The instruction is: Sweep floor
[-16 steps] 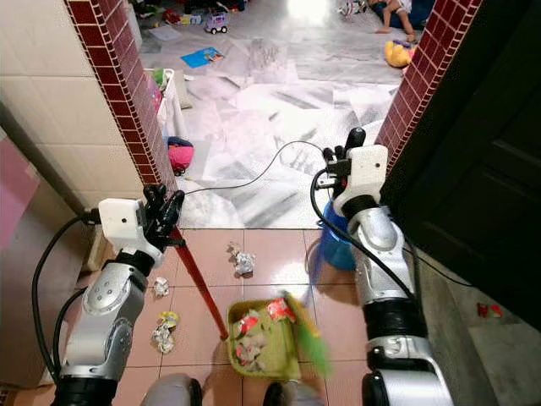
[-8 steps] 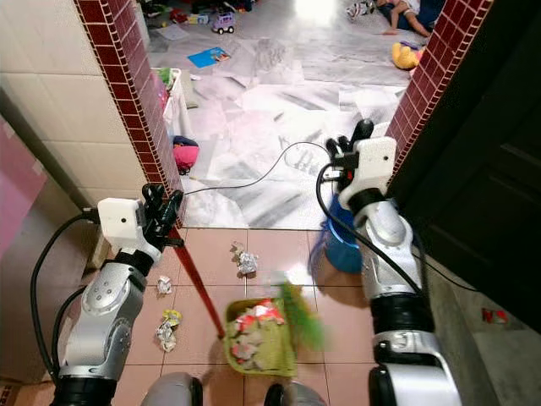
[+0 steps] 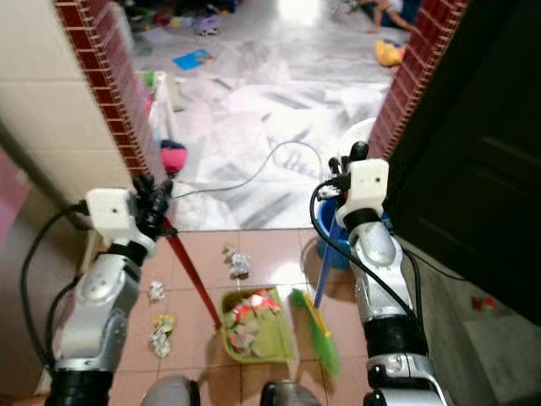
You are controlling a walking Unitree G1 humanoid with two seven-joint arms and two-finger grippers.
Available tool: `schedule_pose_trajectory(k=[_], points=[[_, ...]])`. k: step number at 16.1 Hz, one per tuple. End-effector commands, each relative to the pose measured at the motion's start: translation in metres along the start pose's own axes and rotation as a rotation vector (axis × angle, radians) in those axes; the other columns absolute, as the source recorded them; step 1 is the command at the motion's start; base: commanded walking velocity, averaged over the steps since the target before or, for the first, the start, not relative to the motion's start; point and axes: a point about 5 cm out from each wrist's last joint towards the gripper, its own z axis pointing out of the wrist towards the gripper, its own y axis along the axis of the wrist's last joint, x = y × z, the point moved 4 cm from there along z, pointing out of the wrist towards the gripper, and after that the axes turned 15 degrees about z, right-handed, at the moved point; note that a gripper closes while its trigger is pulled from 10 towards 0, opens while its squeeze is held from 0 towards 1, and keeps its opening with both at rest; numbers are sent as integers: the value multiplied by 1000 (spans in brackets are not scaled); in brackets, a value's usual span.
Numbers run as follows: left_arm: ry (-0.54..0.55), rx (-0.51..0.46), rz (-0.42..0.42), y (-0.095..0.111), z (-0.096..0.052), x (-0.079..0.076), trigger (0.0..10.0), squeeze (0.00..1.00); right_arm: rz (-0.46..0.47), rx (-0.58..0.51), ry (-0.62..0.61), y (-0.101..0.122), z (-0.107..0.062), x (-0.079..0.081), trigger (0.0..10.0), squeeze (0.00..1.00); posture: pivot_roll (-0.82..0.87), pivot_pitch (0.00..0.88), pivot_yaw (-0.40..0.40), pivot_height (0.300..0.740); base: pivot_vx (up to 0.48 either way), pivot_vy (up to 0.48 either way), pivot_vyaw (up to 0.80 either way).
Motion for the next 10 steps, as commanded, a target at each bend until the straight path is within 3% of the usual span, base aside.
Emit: schedule_pose_trajectory(k=[1, 6, 8, 10], points=[[15, -68, -28, 19, 3, 2, 10000, 0, -34, -35, -14, 9, -1, -4, 10000, 0, 7, 0, -30, 740, 0, 0, -800], [-20, -16, -67, 11, 1, -5, 10000, 0, -48, -17, -129, -1, -8, -20, 10000, 0, 4, 0, -25, 740, 0, 63, -800], [-53, -18, -68, 12, 1, -11, 10000, 0, -61, -5, -165, -3, -8, -25, 10000, 0, 6, 0, -26, 740, 0, -345, -800], [-67, -11, -68, 10, -1, -15, 10000, 0, -81, 2, -209, -4, -8, -32, 10000, 0, 10, 0, -28, 740, 0, 127, -800]])
